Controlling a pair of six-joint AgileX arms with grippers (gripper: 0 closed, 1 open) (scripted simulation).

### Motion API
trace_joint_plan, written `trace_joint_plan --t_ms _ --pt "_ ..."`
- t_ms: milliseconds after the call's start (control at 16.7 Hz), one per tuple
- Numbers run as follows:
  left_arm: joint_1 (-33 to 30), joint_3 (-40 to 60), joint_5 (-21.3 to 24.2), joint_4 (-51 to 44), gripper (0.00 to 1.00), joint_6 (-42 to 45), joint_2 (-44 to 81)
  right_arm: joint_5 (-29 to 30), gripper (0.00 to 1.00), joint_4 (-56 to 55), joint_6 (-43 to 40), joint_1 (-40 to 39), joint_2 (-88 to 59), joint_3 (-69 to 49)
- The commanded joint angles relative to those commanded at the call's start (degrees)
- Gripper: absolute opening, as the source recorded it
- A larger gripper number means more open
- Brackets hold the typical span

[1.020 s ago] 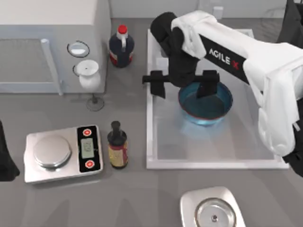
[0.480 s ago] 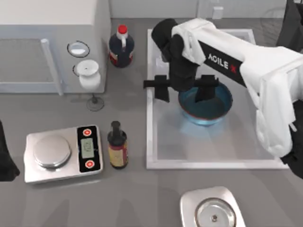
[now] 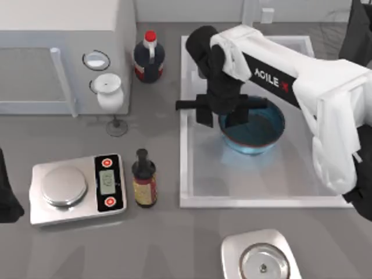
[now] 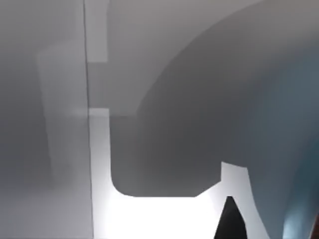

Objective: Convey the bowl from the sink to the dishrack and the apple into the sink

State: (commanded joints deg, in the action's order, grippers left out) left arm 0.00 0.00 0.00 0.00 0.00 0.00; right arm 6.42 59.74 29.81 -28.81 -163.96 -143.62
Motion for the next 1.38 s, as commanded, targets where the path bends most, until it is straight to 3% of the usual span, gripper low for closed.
trace_joint_plan --t_ms 120,180,840,1380 --pt "0.0 0.0 0.0 0.0 1.0 0.0 0.0 0.0 0.02 0.0 0.0 0.0 0.0 0.0" --pt "0.0 0.0 0.0 0.0 1.0 0.0 0.0 0.0 0.0 0.0 0.0 0.0 0.0 0.0" --pt "0.0 0.0 0.0 0.0 1.0 0.0 0.0 0.21 0.0 1.07 0.87 -1.03 2.44 1.36" --pt "0.0 0.0 0.0 0.0 1.0 0.0 0.0 1.99 0.0 16.51 14.52 -15.31 35.62 19.84"
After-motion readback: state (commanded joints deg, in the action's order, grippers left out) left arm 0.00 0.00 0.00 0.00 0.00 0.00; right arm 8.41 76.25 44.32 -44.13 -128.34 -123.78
